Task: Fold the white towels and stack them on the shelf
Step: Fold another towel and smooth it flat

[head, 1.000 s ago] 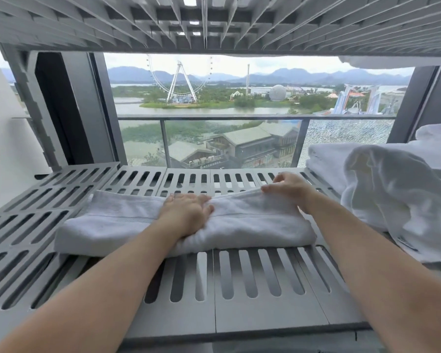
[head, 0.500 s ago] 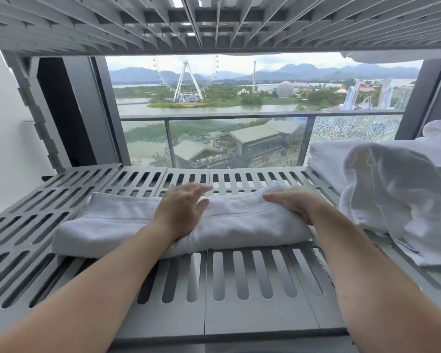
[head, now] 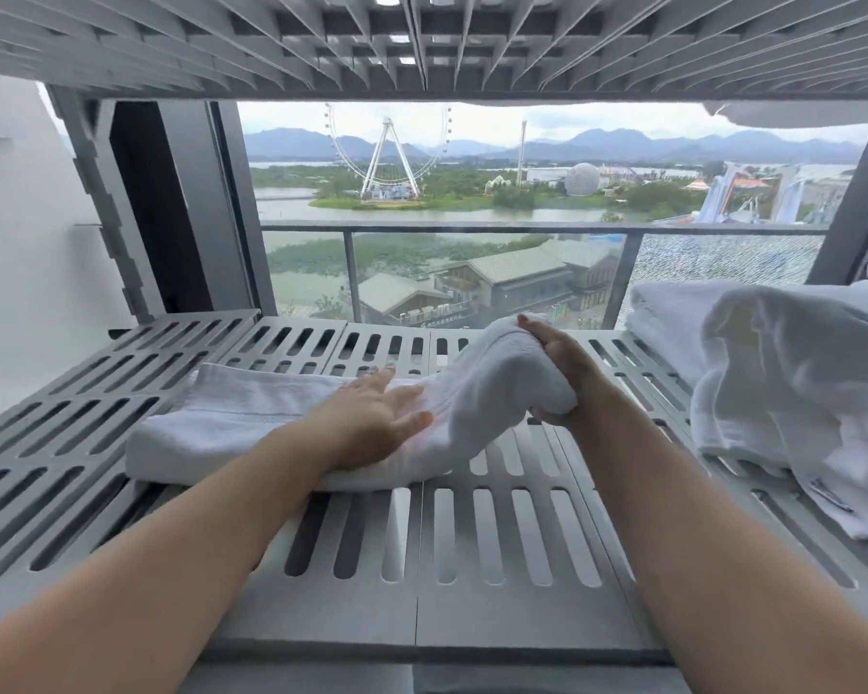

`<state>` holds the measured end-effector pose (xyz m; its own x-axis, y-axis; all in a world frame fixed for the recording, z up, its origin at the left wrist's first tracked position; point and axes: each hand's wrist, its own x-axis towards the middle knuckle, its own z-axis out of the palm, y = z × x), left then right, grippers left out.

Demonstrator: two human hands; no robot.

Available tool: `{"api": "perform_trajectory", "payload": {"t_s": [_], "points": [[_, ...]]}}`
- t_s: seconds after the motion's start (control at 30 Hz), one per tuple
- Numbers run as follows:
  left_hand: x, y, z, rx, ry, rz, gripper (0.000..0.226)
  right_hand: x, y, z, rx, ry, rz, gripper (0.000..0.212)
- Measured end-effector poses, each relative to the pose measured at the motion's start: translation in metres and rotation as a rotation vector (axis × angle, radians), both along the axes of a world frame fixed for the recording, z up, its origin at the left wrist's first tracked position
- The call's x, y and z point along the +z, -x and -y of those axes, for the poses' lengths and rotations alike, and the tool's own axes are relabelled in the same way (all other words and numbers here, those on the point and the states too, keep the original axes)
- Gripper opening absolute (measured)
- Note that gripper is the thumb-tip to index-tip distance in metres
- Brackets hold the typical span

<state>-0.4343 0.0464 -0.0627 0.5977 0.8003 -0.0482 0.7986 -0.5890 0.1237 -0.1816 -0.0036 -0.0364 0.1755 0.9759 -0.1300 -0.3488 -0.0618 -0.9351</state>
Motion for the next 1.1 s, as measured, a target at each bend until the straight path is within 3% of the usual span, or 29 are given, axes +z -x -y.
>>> {"api": "perform_trajectory", "payload": {"t_s": [0.17, 0.37, 0.53, 0.63, 0.67, 0.73, 0.83, 0.97, 1.1], "points": [[0.005, 0.030, 0.001, 0.011, -0.028, -0.123, 0.106, 0.013, 0.016, -0.007, 0.045, -0.102, -0.131, 0.035], [0.000, 0.032, 0.010, -0.023, -0.030, -0.068, 0.087, 0.039, 0.064, -0.017, 0.114, -0.076, -0.110, 0.025], [0.022, 0.109, -0.015, 0.072, -0.140, 0.017, 0.067, 0.064, 0.127, -0.025, 0.155, -0.003, 0.047, 0.028], [0.026, 0.165, -0.035, 0.173, -0.067, -0.011, 0.060, 0.073, 0.171, -0.034, 0.034, 0.071, 0.260, 0.017], [0.025, 0.176, -0.039, 0.175, -0.031, -0.003, 0.058, 0.074, 0.185, -0.039, -0.012, 0.090, 0.339, 0.024], [0.018, 0.182, -0.038, 0.203, 0.098, 0.140, 0.058, 0.074, 0.210, -0.048, -0.064, 0.112, 0.467, 0.031], [0.008, 0.181, -0.035, 0.233, 0.243, 0.399, 0.070, 0.069, 0.244, -0.058, -0.075, 0.102, 0.589, 0.013], [0.010, 0.189, -0.037, 0.246, 0.500, 0.878, 0.079, 0.058, 0.279, -0.072, -0.035, 0.225, 0.799, 0.022], [0.013, 0.192, -0.032, 0.257, 0.696, 1.096, 0.088, 0.050, 0.302, -0.077, -0.030, 0.284, 0.910, 0.020]]}}
